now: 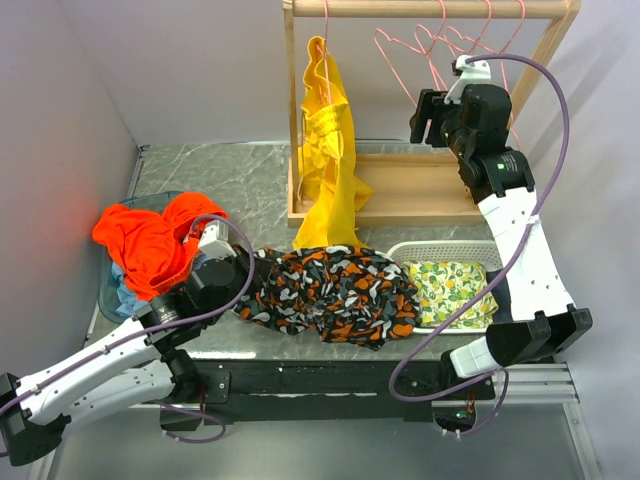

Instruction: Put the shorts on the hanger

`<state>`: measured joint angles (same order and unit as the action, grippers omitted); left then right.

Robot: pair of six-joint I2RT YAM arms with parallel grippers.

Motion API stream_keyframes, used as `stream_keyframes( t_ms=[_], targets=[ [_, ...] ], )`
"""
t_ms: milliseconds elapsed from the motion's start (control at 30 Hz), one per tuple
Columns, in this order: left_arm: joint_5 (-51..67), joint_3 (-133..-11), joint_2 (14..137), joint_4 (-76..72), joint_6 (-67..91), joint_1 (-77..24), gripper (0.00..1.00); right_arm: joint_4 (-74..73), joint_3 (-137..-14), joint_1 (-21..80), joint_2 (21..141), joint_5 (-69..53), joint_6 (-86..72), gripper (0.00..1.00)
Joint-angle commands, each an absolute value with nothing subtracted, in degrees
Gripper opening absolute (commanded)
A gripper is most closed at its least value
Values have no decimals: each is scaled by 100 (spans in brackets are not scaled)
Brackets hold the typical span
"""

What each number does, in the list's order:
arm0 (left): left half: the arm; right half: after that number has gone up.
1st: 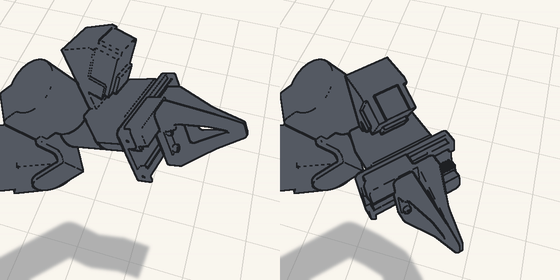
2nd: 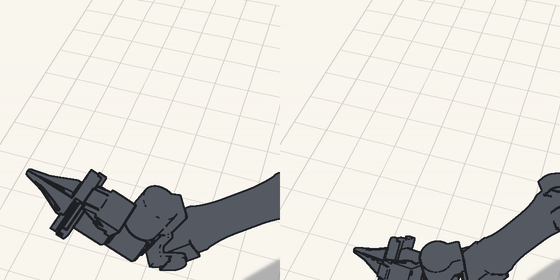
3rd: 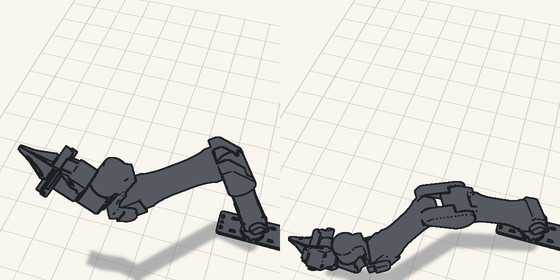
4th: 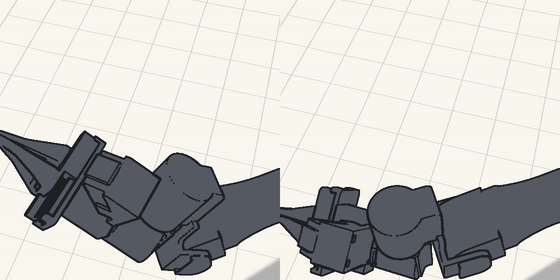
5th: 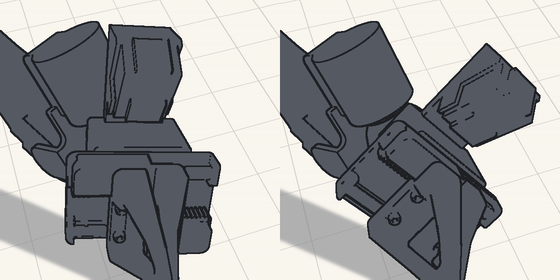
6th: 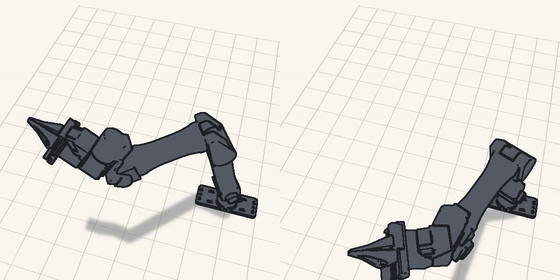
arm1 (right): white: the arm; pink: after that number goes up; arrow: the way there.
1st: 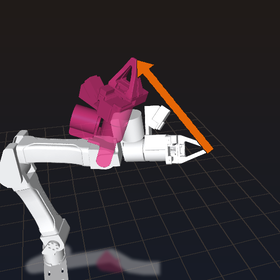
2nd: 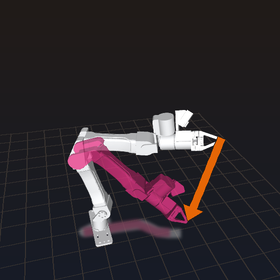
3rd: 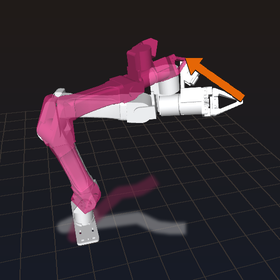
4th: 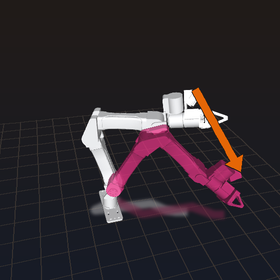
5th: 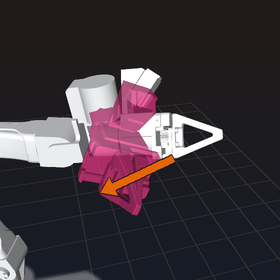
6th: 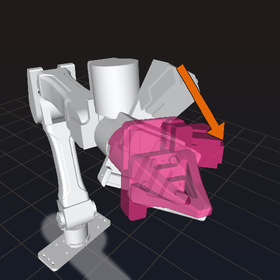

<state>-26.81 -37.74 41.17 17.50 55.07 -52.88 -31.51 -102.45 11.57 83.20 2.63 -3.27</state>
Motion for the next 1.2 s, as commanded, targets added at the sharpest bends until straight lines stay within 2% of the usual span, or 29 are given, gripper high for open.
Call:
stream_keyframes(
  t_ms=[0,400,867,967,1167],
  targets=[
    [-2760,-4052,4096,1679,5291,-5256,15,-2602,-10319,1116,8016,-106,-246,76],
    [-2724,-4289,4227,1819,5036,-5238,17,-2391,-10556,923,8324,343,-123,77],
    [-2689,-4614,4245,2100,4904,-5133,17,-2215,-10661,475,8938,-298,-53,77],
    [-2725,-4641,4201,2144,4922,-5133,17,-2346,-10819,483,9070,-501,-88,70],
    [-2690,-4597,4157,2118,4966,-5133,17,-2434,-10898,483,9096,-659,-193,49]
  ],
)
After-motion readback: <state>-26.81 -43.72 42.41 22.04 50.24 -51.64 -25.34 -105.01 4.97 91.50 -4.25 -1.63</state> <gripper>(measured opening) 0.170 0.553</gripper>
